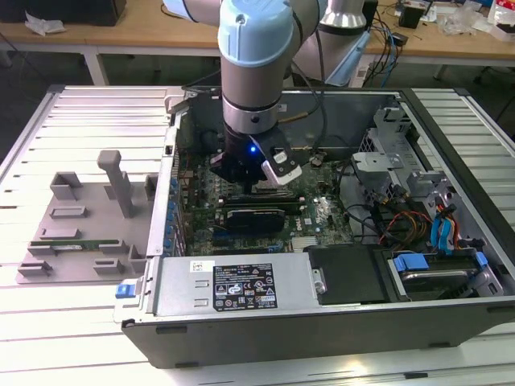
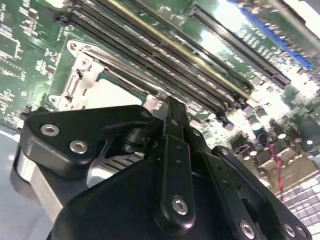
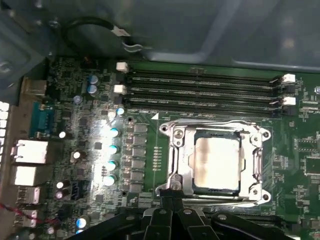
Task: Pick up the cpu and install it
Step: 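Install the second cpu locking lever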
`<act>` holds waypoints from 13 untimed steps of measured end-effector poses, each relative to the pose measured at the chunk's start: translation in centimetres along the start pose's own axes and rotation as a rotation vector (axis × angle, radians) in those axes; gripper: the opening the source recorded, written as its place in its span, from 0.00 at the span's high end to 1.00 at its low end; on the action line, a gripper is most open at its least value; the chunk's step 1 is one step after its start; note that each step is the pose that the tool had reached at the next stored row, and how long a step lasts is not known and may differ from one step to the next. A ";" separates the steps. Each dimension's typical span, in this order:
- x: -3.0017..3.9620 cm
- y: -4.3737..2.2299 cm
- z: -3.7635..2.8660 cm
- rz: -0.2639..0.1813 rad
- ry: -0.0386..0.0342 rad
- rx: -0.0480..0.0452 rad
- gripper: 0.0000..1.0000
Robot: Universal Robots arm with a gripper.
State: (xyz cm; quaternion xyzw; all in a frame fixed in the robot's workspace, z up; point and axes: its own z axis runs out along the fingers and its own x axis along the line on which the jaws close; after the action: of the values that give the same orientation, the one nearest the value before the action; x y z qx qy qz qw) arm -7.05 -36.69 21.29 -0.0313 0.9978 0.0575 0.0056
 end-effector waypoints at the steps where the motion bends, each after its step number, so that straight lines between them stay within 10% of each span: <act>1: -0.46 0.29 0.04 0.001 0.0063 0.0074 0.89; 8: -4.57 2.15 0.32 0.006 0.0622 0.0607 0.89; 13: -4.78 3.35 -0.47 0.007 0.0653 0.0938 0.89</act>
State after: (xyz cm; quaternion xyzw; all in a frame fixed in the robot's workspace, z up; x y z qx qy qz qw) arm -2.49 -33.13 22.21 -0.0295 0.9992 0.0097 -0.0257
